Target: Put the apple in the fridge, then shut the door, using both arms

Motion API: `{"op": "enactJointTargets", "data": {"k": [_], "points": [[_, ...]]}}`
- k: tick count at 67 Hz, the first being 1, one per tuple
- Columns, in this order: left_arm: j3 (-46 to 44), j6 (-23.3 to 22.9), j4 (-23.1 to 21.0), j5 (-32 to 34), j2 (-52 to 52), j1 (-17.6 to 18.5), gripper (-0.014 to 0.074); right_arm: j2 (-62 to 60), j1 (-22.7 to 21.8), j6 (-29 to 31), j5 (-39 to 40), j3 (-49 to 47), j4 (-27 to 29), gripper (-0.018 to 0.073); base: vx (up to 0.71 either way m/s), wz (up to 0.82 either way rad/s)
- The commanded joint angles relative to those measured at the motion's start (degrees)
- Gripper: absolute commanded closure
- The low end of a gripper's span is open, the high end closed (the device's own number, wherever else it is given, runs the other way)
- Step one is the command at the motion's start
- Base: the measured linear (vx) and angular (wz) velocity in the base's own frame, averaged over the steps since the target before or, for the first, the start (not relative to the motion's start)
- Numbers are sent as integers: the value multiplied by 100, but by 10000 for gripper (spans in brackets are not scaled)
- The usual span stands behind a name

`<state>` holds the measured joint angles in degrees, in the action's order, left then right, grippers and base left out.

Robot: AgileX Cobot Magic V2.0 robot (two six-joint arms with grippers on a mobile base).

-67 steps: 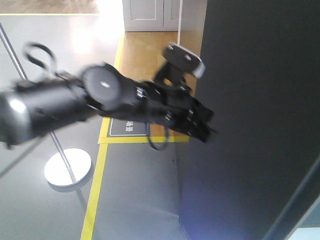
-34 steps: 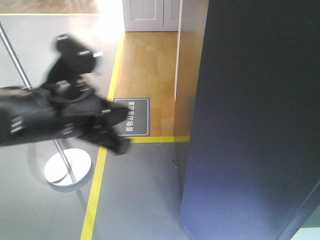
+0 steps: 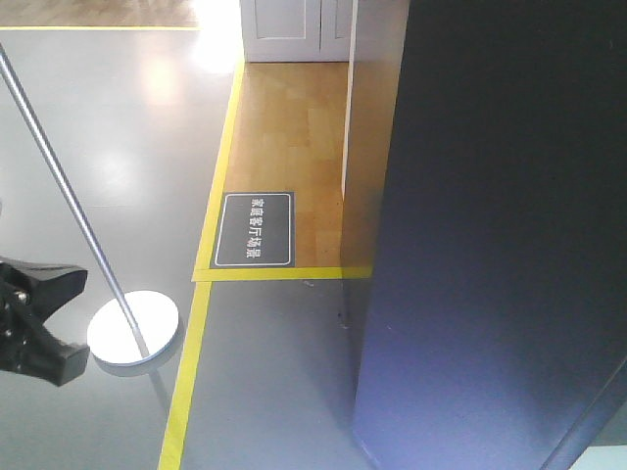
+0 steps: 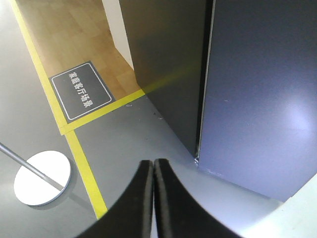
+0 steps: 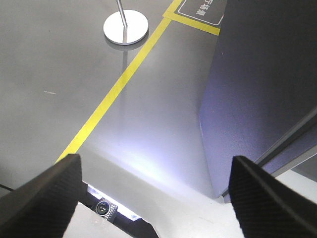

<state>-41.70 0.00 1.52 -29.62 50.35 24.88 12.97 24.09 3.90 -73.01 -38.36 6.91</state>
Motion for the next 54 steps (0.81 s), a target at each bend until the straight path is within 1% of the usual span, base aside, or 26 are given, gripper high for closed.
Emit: {"op": "enactJointTargets", "data": {"k": [1, 6, 10, 13, 19, 22, 26, 37, 47, 50, 54], "points": [[-115, -74, 18, 278, -88, -14, 603, 80, -4, 34, 517, -127, -39, 5, 0, 0], [-115, -74, 18, 245, -82, -14, 603, 80, -4, -45, 704, -127, -60, 81, 0, 0], [-115, -74, 18, 251, -52, -14, 603, 102, -4, -168, 864, -127, -120, 161, 0, 0], [-115, -74, 18, 244, -52, -14, 603, 147, -4, -201, 983, -127, -176, 256, 0, 0], [-115, -74, 18, 244, -52, -14, 603, 295, -4, -187, 1193, -127, -294, 403, 0, 0], [-115, -74, 18, 244, -52, -14, 603, 402, -4, -183, 1352, -127, -419, 495, 0, 0], [-115, -74, 18, 244, -52, -14, 603, 561, -4, -183, 1567, -127, -652, 578, 0, 0], [-115, -74, 18, 244, -52, -14, 603, 1100, -4, -183, 2160, -127, -1463, 570, 0, 0], [-115, -74, 18, 244, -52, -14, 603, 1591, -4, -195, 2446, -127, -2183, 570, 0, 0], [-115, -74, 18, 244, -52, -14, 603, 1765, -4, -249, 2459, -132, -2361, 570, 0, 0], [-115, -74, 18, 244, -52, -14, 603, 1982, -4, -487, 2461, -132, -2608, 570, 0, 0]]}}
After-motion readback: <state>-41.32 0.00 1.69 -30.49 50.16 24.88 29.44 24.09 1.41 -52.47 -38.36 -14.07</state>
